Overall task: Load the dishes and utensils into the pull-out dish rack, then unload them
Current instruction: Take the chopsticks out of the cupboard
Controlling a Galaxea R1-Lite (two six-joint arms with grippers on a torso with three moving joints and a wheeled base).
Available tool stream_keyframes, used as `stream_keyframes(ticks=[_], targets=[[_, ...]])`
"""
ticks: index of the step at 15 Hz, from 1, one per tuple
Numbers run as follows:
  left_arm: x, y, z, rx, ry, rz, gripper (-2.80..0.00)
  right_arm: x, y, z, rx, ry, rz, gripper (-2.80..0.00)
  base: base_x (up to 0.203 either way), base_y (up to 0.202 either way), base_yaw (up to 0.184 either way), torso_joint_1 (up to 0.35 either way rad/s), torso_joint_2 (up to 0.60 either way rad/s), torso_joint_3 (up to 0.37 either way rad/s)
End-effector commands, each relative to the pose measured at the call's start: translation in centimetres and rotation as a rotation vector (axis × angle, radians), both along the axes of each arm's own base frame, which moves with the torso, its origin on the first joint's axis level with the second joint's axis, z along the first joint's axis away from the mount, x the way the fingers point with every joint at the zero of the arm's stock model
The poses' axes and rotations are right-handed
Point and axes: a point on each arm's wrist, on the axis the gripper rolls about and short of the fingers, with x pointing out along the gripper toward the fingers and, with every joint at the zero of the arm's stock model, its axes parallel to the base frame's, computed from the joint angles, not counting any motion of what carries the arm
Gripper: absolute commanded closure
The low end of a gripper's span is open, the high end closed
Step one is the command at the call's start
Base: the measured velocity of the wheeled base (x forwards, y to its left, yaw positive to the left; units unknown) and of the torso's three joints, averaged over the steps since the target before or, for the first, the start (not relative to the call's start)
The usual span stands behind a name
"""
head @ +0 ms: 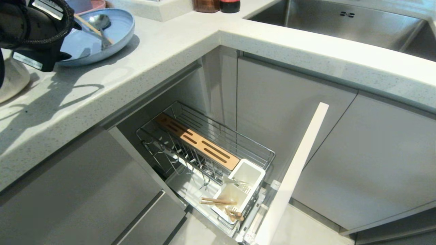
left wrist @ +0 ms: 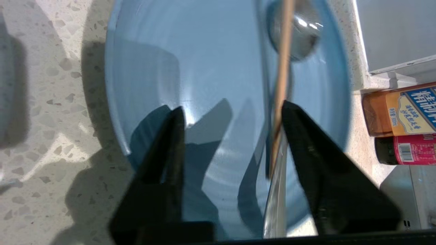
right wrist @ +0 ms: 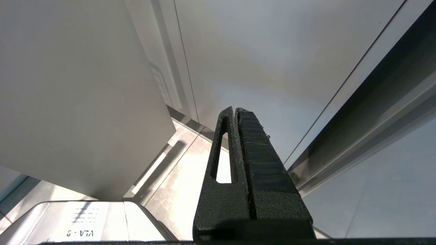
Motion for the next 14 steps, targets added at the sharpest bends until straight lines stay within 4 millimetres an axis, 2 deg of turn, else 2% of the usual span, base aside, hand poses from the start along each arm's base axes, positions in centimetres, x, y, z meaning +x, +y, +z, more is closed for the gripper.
stream_keyframes(ticks=[1, 5, 10, 12, 13, 14], targets=[[-0.1, 0.0, 0.0, -0.002, 0.001, 0.007, -2.80, 0.0, 0.0, 0.0, 0.000, 0.002, 0.000, 0.00, 0.000, 0.000, 0.000, 0.000, 0.00, 0.000], [-1.9, 0.5, 1.2, 0.021, -0.041, 0.005, -2.80, 0.0, 0.0, 0.0, 0.000, 0.002, 0.000, 0.00, 0.000, 0.000, 0.000, 0.000, 0.00, 0.000], [-4.9, 1.5, 3.8, 0.030, -0.145, 0.055, -2.80, 0.0, 0.0, 0.0, 0.000, 0.002, 0.000, 0.00, 0.000, 0.000, 0.000, 0.000, 0.00, 0.000], [-7.2, 2.0, 4.7, 0.028, -0.188, 0.031, -2.80, 0.0, 0.0, 0.0, 0.000, 0.002, 0.000, 0.00, 0.000, 0.000, 0.000, 0.000, 0.00, 0.000], [-8.1, 2.0, 5.0, 0.032, -0.201, 0.006, 0.00, 0.0, 0.0, 0.0, 0.000, 0.002, 0.000, 0.00, 0.000, 0.000, 0.000, 0.000, 0.00, 0.000], [-9.3, 2.1, 5.4, 0.032, -0.226, -0.018, 0.00, 0.0, 0.0, 0.0, 0.000, 0.002, 0.000, 0.00, 0.000, 0.000, 0.000, 0.000, 0.00, 0.000]])
